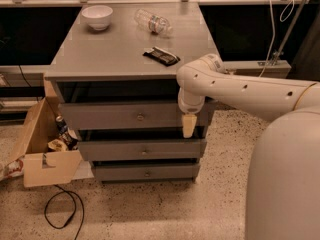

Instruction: Open top drawer

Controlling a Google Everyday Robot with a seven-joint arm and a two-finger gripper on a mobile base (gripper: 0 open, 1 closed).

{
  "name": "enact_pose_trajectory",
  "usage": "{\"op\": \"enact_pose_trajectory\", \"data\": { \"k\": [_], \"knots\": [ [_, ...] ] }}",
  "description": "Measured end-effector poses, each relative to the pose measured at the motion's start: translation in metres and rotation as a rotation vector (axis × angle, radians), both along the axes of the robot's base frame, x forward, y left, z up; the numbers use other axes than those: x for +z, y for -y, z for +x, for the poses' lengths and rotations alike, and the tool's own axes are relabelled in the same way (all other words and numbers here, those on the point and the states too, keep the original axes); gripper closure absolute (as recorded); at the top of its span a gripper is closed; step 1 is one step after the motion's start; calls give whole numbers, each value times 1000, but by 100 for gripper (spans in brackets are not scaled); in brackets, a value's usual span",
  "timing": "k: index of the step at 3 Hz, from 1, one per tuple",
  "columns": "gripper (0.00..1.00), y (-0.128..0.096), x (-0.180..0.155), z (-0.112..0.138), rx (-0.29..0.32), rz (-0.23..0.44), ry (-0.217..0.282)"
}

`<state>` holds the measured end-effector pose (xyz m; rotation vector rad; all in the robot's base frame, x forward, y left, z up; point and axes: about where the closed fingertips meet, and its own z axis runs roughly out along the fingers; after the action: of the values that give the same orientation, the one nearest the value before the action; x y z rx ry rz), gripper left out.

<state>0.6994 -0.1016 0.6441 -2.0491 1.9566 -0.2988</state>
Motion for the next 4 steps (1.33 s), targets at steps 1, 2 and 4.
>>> {"op": "enact_pose_trajectory", "data": {
  "k": [1,2,4],
  "knots": [
    [26,3,-18,-2,-30,18,-29],
    [49,11,-17,-10,-50,7,-25],
    [95,12,-3,-14,-56,10,-12]
  ]
}}
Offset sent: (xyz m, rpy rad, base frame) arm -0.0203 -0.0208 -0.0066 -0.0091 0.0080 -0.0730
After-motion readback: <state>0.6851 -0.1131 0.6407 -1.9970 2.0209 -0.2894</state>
